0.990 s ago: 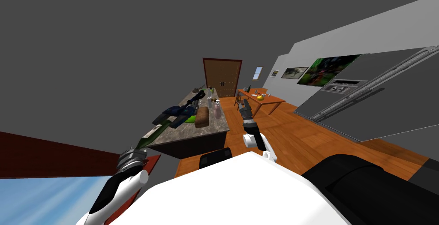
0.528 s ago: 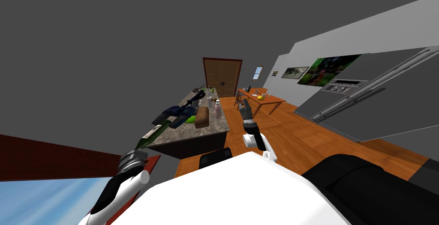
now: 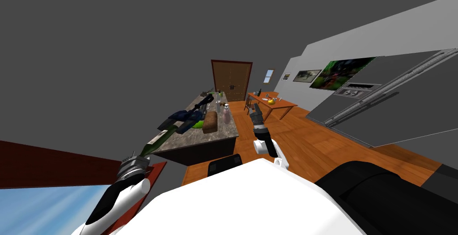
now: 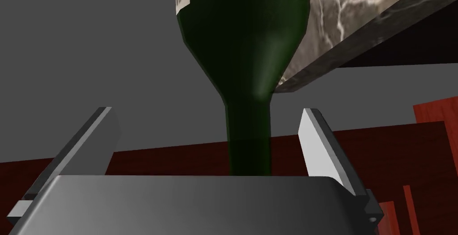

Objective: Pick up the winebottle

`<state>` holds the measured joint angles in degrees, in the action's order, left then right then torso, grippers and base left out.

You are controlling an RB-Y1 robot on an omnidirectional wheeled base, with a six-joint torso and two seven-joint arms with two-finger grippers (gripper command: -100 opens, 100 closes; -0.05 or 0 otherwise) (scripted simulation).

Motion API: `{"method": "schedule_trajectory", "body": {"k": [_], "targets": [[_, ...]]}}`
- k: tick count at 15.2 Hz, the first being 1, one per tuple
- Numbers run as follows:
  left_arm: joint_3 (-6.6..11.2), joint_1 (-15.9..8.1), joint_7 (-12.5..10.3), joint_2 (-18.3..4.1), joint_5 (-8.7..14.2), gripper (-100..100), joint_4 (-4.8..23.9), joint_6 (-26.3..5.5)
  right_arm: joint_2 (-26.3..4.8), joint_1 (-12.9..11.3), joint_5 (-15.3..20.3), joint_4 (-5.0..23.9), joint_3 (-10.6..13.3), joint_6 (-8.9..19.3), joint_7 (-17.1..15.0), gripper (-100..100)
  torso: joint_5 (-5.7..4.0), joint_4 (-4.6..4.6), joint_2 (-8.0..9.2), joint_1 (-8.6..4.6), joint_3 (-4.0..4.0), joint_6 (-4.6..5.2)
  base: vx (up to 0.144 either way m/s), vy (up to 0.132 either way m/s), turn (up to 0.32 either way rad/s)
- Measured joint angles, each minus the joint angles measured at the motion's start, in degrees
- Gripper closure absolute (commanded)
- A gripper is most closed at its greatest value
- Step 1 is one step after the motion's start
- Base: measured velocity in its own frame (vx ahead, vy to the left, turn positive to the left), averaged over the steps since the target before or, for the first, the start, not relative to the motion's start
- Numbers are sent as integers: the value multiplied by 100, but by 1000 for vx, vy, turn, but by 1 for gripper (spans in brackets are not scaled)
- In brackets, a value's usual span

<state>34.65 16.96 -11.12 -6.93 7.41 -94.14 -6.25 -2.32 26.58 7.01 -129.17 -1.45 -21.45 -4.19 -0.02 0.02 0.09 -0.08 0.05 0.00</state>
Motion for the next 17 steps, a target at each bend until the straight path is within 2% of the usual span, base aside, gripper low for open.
{"method": "schedule_trajectory", "body": {"k": [4, 10, 14, 17], "targets": [[89, -130, 84, -252, -101, -100, 390, 0, 0, 0, 0, 0, 0, 0, 0, 0, 0, 0, 1, 0, 1, 0, -22, -24, -21], [320, -315, 210, -442, -261, -100, 844, -49, 0, 0, 0, 0, 0, 0, 0, 0, 2, -1, -4, 8, -2, 0, -14, -6, -23], [566, -519, 323, -526, -415, -100, 1186, -50, 0, 0, 0, 0, 0, 0, 0, 0, 2, -1, -4, 9, -2, 1, -14, -1, -31], [829, -762, 422, -452, -543, -100, 1380, -8, -1, 0, 0, 0, -1, 0, 0, 0, 4, -1, -8, 19, -4, 1, -2, 33, -37]]}}
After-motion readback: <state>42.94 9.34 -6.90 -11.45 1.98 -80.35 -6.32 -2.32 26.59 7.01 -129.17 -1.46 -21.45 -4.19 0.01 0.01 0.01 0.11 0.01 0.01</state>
